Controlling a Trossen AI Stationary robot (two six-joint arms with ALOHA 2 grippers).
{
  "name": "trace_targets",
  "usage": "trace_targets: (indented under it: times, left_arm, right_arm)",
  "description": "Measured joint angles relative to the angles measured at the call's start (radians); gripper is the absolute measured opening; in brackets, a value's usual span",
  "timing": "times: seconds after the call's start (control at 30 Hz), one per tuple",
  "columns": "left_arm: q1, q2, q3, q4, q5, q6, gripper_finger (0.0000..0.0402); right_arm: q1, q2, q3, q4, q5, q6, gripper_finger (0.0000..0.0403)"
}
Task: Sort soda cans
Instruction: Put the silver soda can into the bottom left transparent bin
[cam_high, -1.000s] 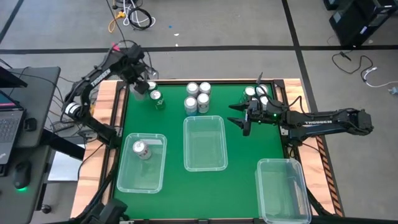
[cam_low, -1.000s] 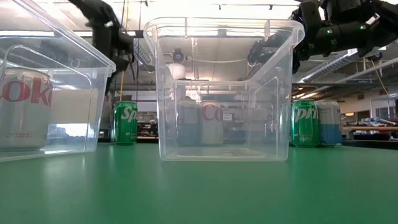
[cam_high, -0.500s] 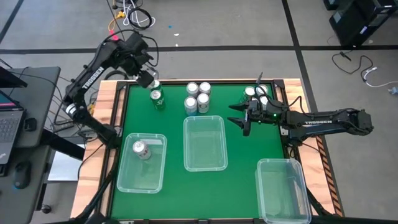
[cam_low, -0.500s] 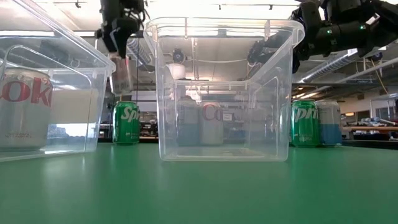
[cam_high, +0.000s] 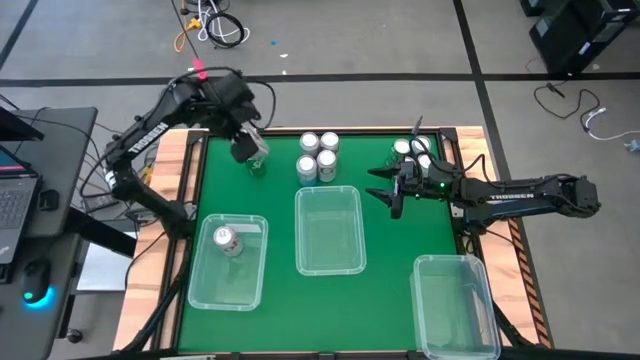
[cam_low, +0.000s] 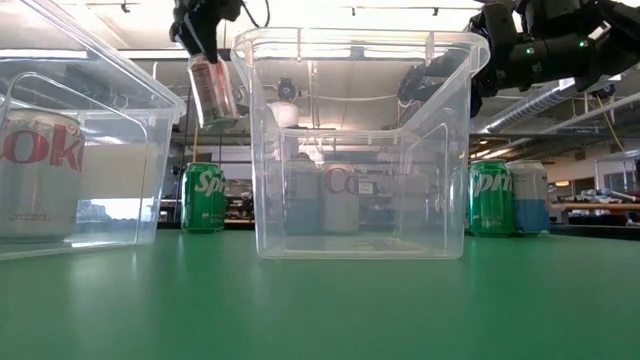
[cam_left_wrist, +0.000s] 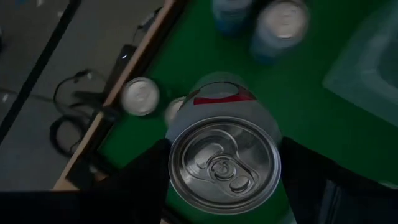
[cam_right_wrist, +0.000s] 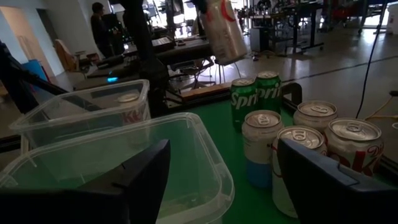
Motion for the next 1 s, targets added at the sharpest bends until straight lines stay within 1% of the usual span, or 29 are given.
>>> trace_targets:
  times: [0.2,0.37,0.5,0.77,0.87,1.0]
  left_arm:
    - [-0.156,-0.001,0.000,0.001,0.085,-0.041,0.0251]
    - [-0.317,-0.002,0.000,0.001,0.095,-0.083,0.0251]
    - [-0.446,-0.002,0.000,0.000,0.100,-0.162,0.0251]
    - [-0.673,-0.002,0.001,0.001,0.147,-0.392,0.0251]
    - [-0.750,-0.002,0.001,0.001,0.185,-0.517,0.0251]
    - [-0.859,-0.002,0.001,0.001,0.207,-0.696,0.0251]
  right_arm:
    - [0.000,0.000,0.000,-0.006,0.000,0.000,0.0283]
    - [0.000,0.000,0.000,-0.006,0.000,0.000,0.0279]
    - [0.000,0.000,0.000,-0.006,0.000,0.000,0.0281]
    - [0.000,0.000,0.000,-0.006,0.000,0.000,0.0278]
    - [0.000,0.000,0.000,-0.009,0.000,0.000,0.0277]
    - [0.000,0.000,0.000,-0.032,0.000,0.001,0.0279]
